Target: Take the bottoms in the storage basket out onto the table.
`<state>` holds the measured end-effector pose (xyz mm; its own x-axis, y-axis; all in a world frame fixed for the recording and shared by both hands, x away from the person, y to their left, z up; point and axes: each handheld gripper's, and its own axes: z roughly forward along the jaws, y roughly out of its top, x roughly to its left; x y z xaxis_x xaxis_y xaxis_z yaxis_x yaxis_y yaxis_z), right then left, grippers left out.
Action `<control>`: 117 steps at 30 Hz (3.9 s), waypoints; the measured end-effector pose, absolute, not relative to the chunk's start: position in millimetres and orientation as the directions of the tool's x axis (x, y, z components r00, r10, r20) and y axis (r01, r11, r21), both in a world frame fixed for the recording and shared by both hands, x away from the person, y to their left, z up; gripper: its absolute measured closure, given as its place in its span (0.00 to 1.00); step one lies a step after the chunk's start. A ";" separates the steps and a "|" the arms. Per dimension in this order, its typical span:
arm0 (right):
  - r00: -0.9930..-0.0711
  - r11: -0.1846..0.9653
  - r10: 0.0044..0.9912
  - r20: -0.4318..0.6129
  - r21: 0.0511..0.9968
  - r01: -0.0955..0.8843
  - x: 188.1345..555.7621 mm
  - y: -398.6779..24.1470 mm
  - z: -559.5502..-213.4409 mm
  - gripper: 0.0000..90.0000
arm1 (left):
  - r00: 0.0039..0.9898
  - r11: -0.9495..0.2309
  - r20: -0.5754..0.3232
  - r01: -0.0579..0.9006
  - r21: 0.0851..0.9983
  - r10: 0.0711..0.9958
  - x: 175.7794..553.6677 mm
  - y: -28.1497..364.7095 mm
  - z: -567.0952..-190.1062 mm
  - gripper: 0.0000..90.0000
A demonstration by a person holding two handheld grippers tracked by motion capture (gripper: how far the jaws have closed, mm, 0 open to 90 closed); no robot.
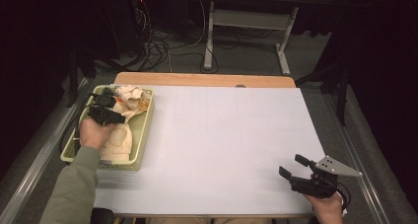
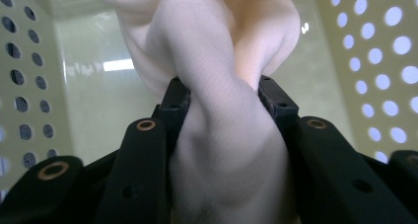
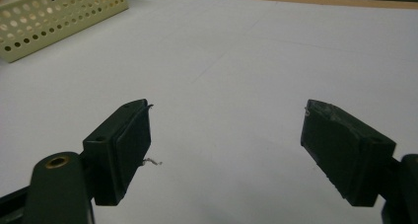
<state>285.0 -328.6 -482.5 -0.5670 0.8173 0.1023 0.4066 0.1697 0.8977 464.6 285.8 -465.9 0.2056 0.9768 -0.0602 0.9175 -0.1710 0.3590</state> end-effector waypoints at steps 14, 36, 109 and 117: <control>-0.570 0.171 0.815 0.101 0.898 0.404 285.4 -328.4 -482.6 0.22 | 0.219 -0.181 -0.049 0.898 0.402 0.975 458.3 287.0 -447.8 0.69; -0.573 0.173 0.813 0.101 0.898 0.404 285.9 -327.9 -482.6 0.22 | 0.242 -0.197 -0.030 0.850 0.489 0.970 442.4 291.9 -415.0 0.69; -0.582 0.180 0.807 0.102 0.896 0.405 286.2 -326.5 -482.9 0.22 | 0.363 -0.174 -0.121 0.682 0.711 0.924 421.1 273.6 -318.0 0.69; -0.583 0.181 0.806 0.101 0.896 0.406 286.3 -326.5 -482.9 0.22 | 0.403 -0.203 -0.110 0.656 0.727 0.908 415.8 262.5 -310.0 0.69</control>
